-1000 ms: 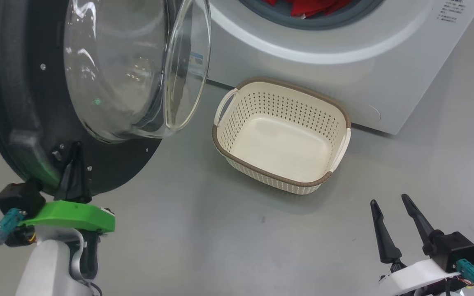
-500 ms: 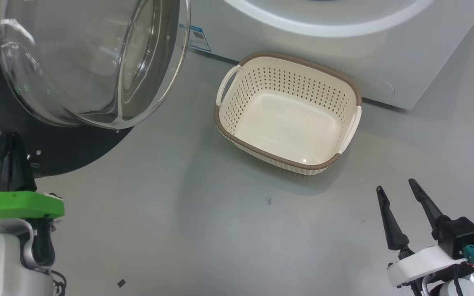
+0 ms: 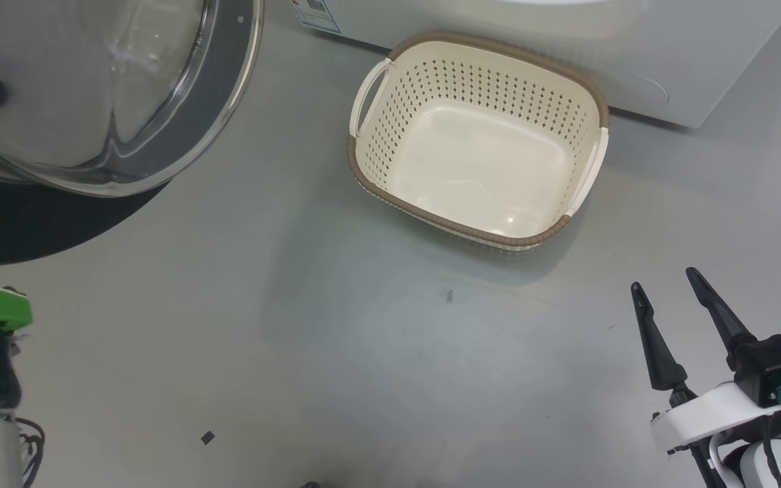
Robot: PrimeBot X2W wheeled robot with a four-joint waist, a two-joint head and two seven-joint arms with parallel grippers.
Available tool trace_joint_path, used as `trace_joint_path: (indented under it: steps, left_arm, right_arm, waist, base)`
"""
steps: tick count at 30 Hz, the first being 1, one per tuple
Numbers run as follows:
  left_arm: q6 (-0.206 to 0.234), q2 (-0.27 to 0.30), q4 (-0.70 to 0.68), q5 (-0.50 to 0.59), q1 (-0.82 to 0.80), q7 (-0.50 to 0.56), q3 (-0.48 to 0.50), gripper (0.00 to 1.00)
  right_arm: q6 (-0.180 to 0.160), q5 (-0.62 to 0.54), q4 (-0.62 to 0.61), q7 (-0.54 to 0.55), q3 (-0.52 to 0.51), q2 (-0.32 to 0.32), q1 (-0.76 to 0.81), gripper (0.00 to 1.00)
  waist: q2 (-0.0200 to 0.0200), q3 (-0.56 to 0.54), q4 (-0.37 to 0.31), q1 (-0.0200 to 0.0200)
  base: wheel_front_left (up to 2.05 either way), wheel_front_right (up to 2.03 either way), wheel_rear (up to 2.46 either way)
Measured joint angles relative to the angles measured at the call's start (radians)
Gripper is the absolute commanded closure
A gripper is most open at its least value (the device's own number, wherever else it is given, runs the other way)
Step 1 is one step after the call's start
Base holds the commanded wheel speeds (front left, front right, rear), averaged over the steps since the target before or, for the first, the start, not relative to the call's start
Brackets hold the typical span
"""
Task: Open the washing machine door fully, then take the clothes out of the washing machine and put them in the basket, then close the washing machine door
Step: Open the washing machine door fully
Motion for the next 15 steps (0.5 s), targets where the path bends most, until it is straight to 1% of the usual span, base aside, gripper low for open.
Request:
trace_joint_path:
  steps: [3,11,15]
  left_arm:
    - [-0.001,0.011,0.033,-0.024,-0.028,0.008,0.024,1.0]
    - [-0.009,0.076,0.116,-0.024,-0.092,0.018,0.05,1.0]
    - [-0.01,0.085,0.146,-0.023,-0.123,0.018,0.047,1.0]
  right_arm:
    - [0.0,-0.001,-0.011,0.005,-0.008,-0.009,-0.001,0.0]
    - [-0.001,-0.001,-0.03,0.01,-0.024,-0.023,-0.009,0.0]
    - [-0.001,-0.001,-0.033,0.017,-0.033,-0.028,-0.01,0.0]
  waist:
    - [0.0,0.019,-0.006,0.0]
    - [0.0,0.058,-0.021,0.0]
    - [0.0,0.068,-0.024,0.0]
  base:
    - [0.0,0.0,0.0]
    - [0.0,0.0,0.0]
    - [0.0,0.0,0.0]
